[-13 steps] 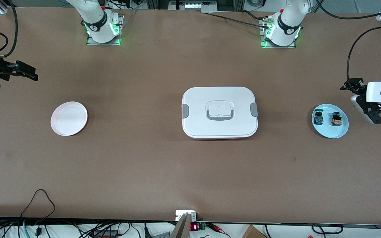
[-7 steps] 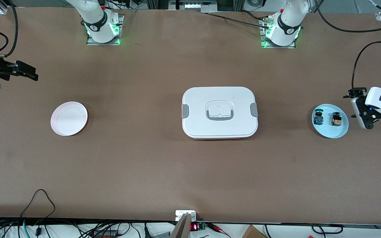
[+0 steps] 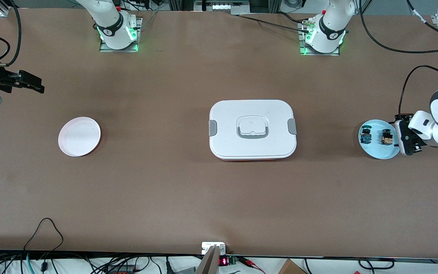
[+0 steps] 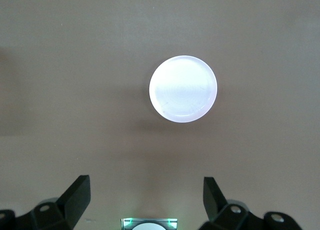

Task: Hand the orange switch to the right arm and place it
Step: 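Lower the left gripper over the orange switch on the blue plate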

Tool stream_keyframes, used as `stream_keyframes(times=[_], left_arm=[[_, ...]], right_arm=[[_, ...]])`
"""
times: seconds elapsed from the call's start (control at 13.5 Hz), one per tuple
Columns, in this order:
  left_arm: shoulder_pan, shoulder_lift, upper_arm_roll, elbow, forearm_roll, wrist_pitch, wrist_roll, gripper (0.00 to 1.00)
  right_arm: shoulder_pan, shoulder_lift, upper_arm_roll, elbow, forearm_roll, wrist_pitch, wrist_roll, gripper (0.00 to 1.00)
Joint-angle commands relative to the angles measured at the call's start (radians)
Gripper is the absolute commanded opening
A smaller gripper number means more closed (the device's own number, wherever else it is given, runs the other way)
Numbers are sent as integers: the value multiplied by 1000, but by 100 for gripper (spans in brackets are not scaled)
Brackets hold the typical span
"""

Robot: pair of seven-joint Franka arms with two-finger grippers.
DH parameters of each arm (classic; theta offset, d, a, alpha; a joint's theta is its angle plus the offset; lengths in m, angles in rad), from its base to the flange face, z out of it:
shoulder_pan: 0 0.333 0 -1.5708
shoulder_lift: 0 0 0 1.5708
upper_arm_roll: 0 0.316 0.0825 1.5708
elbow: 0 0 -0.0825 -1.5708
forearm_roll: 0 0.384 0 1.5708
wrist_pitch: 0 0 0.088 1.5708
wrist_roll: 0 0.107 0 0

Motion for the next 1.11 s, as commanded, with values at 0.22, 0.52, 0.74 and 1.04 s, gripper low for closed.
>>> stream_keyframes(times=[0.22, 0.52, 0.74, 1.04], left_arm=[[34, 29, -7, -67, 12, 136, 199, 99], [58, -2, -6, -175, 12, 296, 335, 99], [64, 0, -6, -212, 12, 389, 381, 99], [82, 0, -7, -236, 12, 426, 381, 99]], right_arm=[[-2, -2, 2, 1, 3, 1, 15, 100], [-2, -2, 2, 1, 3, 1, 15, 100], [-2, -2, 2, 1, 3, 1, 15, 100], [-2, -2, 2, -1, 3, -1, 15, 100]])
